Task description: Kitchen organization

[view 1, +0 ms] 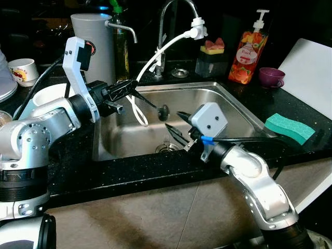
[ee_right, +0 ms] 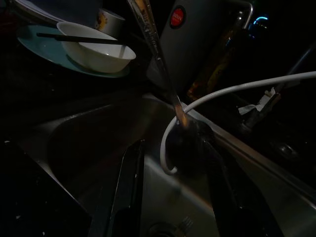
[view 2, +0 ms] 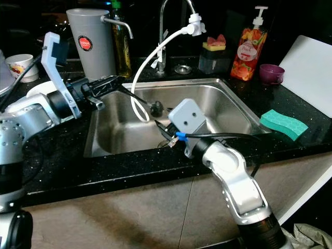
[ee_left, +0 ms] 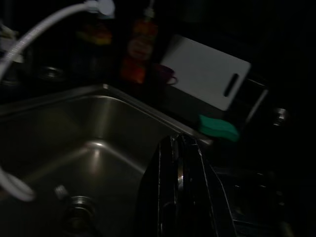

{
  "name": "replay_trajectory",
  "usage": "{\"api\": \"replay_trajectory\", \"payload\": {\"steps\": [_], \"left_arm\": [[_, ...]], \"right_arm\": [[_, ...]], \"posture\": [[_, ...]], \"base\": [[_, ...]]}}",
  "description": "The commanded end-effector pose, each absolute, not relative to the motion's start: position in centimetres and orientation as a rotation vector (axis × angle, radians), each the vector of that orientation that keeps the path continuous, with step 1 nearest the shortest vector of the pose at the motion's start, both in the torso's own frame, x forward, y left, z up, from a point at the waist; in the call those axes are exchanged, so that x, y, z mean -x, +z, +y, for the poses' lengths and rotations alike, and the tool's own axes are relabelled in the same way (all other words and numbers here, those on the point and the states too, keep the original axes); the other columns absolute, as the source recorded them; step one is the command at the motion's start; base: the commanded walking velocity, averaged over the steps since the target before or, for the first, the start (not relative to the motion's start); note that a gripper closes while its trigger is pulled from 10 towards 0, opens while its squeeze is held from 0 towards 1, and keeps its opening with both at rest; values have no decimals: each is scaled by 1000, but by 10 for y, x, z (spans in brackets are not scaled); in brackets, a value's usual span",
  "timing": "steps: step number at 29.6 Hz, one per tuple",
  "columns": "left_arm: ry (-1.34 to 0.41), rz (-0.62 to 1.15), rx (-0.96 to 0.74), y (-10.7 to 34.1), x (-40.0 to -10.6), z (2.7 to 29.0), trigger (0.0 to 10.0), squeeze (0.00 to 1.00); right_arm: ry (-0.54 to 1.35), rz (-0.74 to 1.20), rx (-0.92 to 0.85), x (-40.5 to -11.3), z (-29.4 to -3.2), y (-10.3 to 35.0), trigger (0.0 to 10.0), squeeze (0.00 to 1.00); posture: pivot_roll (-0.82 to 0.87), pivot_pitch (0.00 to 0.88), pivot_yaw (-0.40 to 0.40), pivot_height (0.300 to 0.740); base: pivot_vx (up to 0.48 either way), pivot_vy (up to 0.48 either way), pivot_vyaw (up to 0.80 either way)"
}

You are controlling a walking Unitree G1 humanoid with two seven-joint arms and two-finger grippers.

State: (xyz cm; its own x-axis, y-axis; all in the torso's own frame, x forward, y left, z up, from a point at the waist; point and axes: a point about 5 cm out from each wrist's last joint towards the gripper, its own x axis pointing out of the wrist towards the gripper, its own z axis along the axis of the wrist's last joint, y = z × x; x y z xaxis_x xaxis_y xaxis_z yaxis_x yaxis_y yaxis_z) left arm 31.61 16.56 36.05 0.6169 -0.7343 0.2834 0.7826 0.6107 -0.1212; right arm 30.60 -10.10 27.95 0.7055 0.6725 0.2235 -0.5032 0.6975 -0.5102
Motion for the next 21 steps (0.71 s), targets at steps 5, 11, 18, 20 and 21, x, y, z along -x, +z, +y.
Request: {"api": "replay_trajectory", "payload": {"steps": [5, 11, 18, 20, 21], "left_arm": [[-1025, -226, 239, 365, -300, 156, 10000, 0], [-1069, -209, 219, 359, -291, 144, 10000, 0], [-1065, -178, 181, 351, -291, 138, 10000, 0], [-1064, -181, 183, 351, -292, 137, 10000, 0], [-1060, -181, 181, 351, -292, 137, 10000, 0]], "right_arm": [[680, -411, 451, -307, -98, 273, 10000, 0], [606, -448, 424, -313, -97, 279, 10000, 0], [551, -479, 409, -316, -100, 287, 10000, 0], [550, -476, 410, -316, -100, 286, 6941, 0], [551, -476, 410, -316, -100, 285, 0, 0]], "posture": [[47, 186, -43, 740], [48, 187, -45, 740], [48, 186, -46, 740], [48, 186, -46, 740], [48, 186, -46, 740]], "base": [[0, 0, 0], [0, 0, 0], [0, 0, 0], [0, 0, 0], [0, 0, 0]]}}
